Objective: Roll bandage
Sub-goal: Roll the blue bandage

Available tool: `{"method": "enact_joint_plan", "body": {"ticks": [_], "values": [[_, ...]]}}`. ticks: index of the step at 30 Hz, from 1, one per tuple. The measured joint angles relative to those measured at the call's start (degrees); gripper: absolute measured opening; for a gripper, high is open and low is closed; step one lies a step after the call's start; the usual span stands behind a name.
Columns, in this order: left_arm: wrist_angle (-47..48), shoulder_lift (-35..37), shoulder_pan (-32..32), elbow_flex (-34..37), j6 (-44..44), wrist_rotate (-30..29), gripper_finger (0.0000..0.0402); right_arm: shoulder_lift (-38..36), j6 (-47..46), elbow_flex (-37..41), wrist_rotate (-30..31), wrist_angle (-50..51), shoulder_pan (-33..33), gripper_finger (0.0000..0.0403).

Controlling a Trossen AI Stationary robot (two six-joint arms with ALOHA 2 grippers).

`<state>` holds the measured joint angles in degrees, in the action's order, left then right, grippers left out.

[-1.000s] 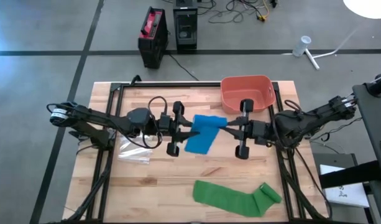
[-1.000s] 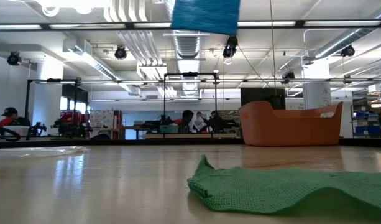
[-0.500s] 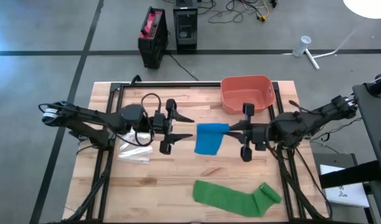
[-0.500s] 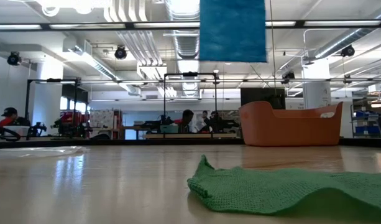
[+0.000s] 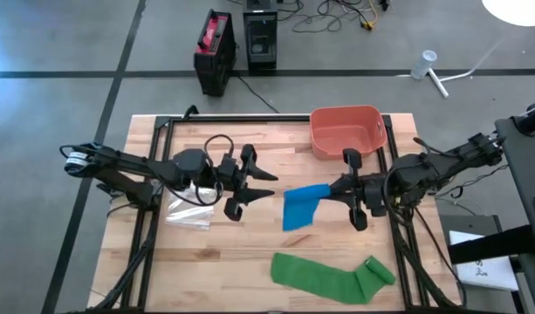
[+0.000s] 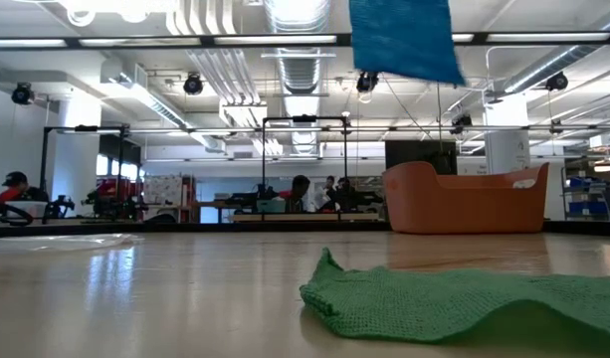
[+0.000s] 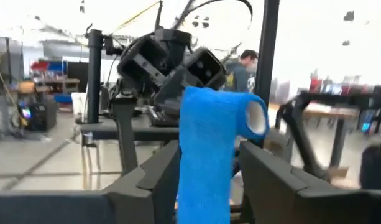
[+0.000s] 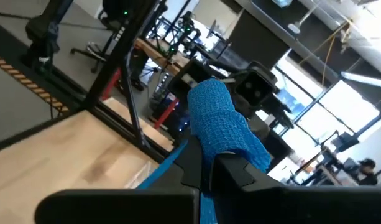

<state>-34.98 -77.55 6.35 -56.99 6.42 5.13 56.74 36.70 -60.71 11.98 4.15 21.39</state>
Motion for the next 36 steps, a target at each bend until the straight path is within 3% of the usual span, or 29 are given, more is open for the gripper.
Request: {"method": "enact_joint_plan", "body": {"ticks": [4, 21, 36], "values": [[-1.2, -0.9, 0.0, 0.0, 4.9, 0.0, 0.0149, 0.7, 2.7, 0.0, 0.1, -0.2, 0.0, 0.0008], [-1.7, -1.5, -0.1, 0.0, 5.1, 0.0, 0.0181, 3.0, 6.3, 0.0, 7.1, -0.9, 0.0, 0.0008], [-0.6, -1.5, 0.0, 0.0, 2.7, -2.8, 0.0151, 3.5, 6.4, 0.0, 5.0, -1.6, 0.0, 0.0008]]}}
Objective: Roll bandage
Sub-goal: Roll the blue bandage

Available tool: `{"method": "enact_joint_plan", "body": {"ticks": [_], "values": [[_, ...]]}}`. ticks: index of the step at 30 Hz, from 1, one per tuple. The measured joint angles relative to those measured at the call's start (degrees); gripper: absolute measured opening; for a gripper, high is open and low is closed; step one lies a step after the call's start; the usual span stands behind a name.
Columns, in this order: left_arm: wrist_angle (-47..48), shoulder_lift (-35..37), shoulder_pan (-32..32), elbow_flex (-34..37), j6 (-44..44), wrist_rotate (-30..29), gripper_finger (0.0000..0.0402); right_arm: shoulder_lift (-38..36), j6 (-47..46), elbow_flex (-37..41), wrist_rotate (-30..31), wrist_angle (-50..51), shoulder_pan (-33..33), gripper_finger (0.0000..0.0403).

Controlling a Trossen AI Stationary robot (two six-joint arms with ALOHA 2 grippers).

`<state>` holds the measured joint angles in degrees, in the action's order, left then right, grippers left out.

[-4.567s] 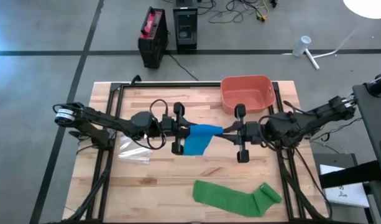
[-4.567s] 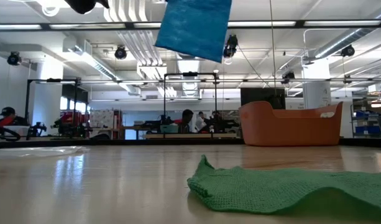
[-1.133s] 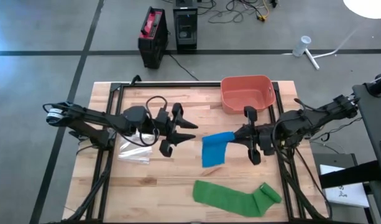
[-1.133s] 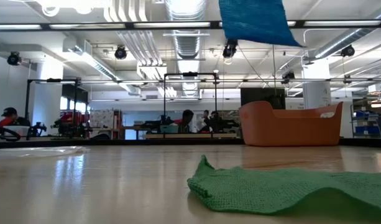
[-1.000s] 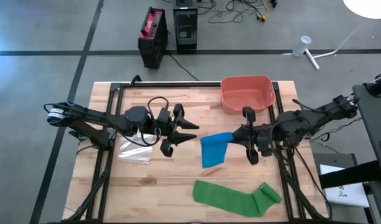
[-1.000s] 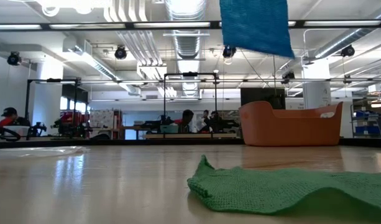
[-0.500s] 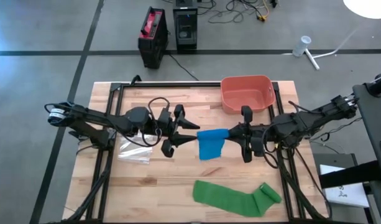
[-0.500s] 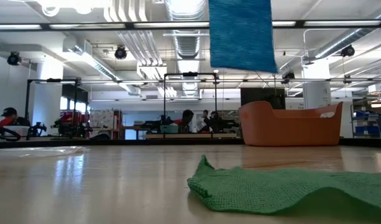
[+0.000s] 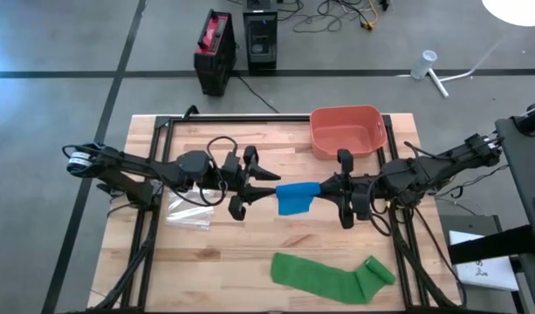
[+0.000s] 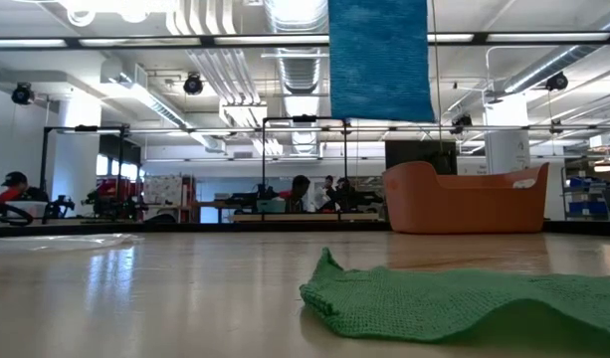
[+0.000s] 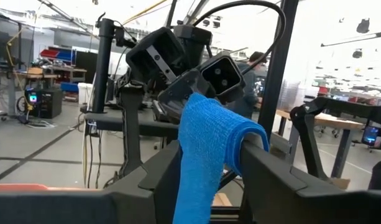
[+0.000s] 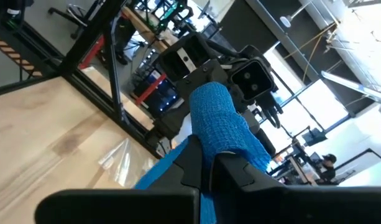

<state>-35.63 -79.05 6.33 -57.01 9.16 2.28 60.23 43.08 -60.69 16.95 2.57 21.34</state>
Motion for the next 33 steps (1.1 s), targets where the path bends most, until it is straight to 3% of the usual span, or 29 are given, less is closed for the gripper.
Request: {"method": "enact_joint_plan", "body": {"ticks": [14, 19, 23, 29, 33], "values": [[-1.5, -3.2, -0.1, 0.1, 0.3, 0.3, 0.0136, 2.6, -0.5, 0.0, 0.7, -0.7, -0.2, 0.0009], [-2.1, -3.1, -0.1, 0.0, -1.1, 0.1, 0.0086, 2.4, -5.6, 0.0, 0.9, -0.8, -0.2, 0.0019], [-1.9, -3.1, -0.2, 0.0, -1.3, -1.1, 0.0013, 2.2, -12.4, 0.0, 0.6, -1.1, -0.2, 0.0059], [0.3, -2.6, 0.5, 0.1, -4.7, -1.3, 0.0005, 0.0, -18.7, 0.0, 0.6, 4.3, 1.7, 0.0138], [0.8, -2.4, 1.5, 0.0, -10.7, -0.7, 0.0004, -2.6, -24.4, -0.1, 0.6, 3.4, 2.8, 0.0169]]}}
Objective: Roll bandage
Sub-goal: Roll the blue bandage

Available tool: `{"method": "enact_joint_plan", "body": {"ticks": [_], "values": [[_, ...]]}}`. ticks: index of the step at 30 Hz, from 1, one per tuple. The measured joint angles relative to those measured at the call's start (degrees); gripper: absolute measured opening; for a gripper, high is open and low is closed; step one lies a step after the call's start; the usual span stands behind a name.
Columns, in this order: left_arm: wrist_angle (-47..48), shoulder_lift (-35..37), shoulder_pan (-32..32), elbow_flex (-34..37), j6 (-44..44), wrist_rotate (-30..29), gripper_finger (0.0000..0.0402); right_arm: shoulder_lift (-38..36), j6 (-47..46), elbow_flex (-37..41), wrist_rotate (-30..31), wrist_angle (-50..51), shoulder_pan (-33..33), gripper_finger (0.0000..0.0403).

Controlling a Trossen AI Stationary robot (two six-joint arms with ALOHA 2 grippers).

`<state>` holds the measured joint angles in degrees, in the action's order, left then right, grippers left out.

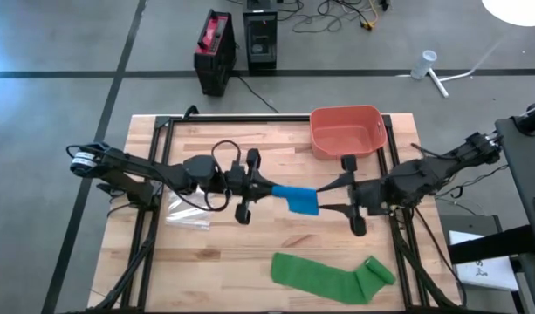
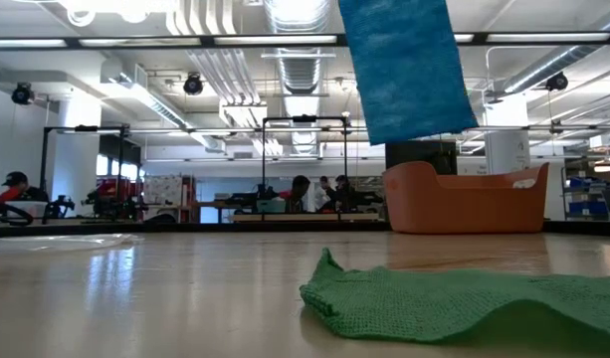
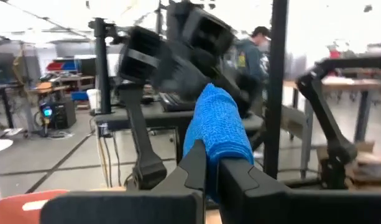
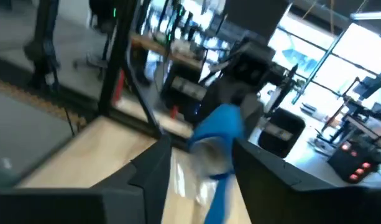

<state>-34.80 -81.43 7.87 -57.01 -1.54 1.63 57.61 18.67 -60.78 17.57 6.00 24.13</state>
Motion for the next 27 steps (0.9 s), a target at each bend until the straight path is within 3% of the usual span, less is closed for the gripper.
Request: {"method": "enact_joint_plan", "body": {"ticks": [4, 10, 18, 27], "values": [[1.9, -0.9, 0.5, 0.1, -4.7, 0.3, 0.0003, -0.1, -4.9, 0.0, 0.5, 0.6, 0.0, 0.0175], [2.5, -2.0, 0.5, 0.0, -6.5, -3.9, 0.0002, 1.5, -9.2, 0.0, 0.6, 0.3, -0.2, 0.0157], [2.4, -4.0, 0.6, 0.1, -8.5, -3.7, 0.0001, 7.6, -9.8, 0.1, 11.7, 1.1, -1.1, 0.0147], [2.1, -5.4, 1.5, 0.1, -12.2, -3.2, 0.0001, 9.6, -14.7, 0.0, 12.0, 0.9, -5.1, 0.0154]]}}
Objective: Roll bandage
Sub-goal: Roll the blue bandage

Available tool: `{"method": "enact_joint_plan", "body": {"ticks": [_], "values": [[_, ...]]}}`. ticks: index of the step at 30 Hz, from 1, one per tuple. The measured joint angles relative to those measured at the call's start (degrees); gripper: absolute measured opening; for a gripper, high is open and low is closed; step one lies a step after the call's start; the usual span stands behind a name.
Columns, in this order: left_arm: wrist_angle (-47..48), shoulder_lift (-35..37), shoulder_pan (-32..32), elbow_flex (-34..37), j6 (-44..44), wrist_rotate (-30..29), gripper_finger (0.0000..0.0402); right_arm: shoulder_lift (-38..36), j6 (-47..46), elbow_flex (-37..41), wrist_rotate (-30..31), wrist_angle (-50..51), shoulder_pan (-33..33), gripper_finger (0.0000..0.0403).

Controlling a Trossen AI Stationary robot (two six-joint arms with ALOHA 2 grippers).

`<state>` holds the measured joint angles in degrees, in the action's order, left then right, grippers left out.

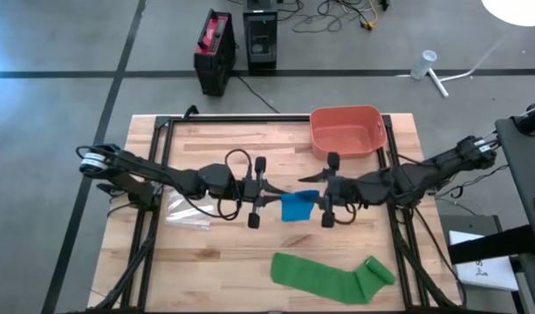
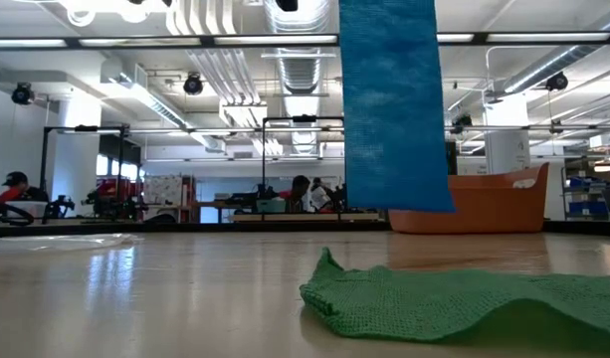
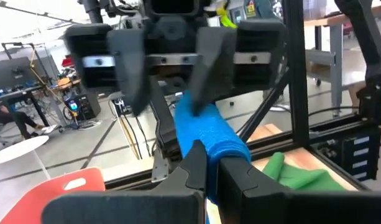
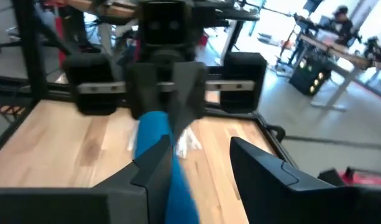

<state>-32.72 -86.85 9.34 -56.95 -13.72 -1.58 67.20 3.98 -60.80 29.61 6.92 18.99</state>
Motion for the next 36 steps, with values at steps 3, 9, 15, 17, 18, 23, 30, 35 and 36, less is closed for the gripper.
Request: {"method": "enact_joint_plan", "body": {"ticks": [3, 9, 15, 17, 18, 23, 30, 35, 36], "values": [[-0.1, -0.2, 0.4, 0.0, -1.1, 1.3, 0.0001, -0.3, -1.6, -0.4, 1.3, 0.8, -0.9, 0.0149], [0.5, -0.2, 0.7, 0.0, -3.3, 0.2, 0.0001, -2.5, -2.9, -3.4, 3.1, 6.5, -0.2, 0.0137], [2.5, 0.0, 0.8, 0.0, -5.6, -4.0, 0.0001, -4.2, -3.6, -4.8, -10.9, 11.4, 2.5, 0.0124], [2.3, 0.0, 0.9, 0.0, -6.5, -4.0, 0.0001, -4.1, -4.9, -4.8, -13.4, 14.4, 3.0, 0.0117], [2.0, 0.0, 1.0, 0.0, -6.5, -4.0, 0.0001, -4.1, -5.7, -4.7, -13.0, 16.4, 3.1, 0.0114], [2.6, 0.8, 1.2, -0.2, -0.1, -1.4, 0.0001, -4.5, -5.3, -4.7, -9.7, 21.8, 4.3, 0.0093], [3.0, 5.1, 1.0, -0.3, 12.8, -2.0, 0.0002, -7.1, -2.5, -4.4, -1.3, 22.9, 8.8, 0.0082], [2.1, 6.5, 1.0, -0.2, 15.4, -2.1, 0.0002, -6.1, -8.5, -0.2, 1.3, 13.5, 9.6, 0.0108], [2.1, 6.7, 1.0, -0.2, 15.7, -2.1, 0.0002, -5.5, -8.9, 0.9, 1.3, 10.2, 9.6, 0.0116]]}}
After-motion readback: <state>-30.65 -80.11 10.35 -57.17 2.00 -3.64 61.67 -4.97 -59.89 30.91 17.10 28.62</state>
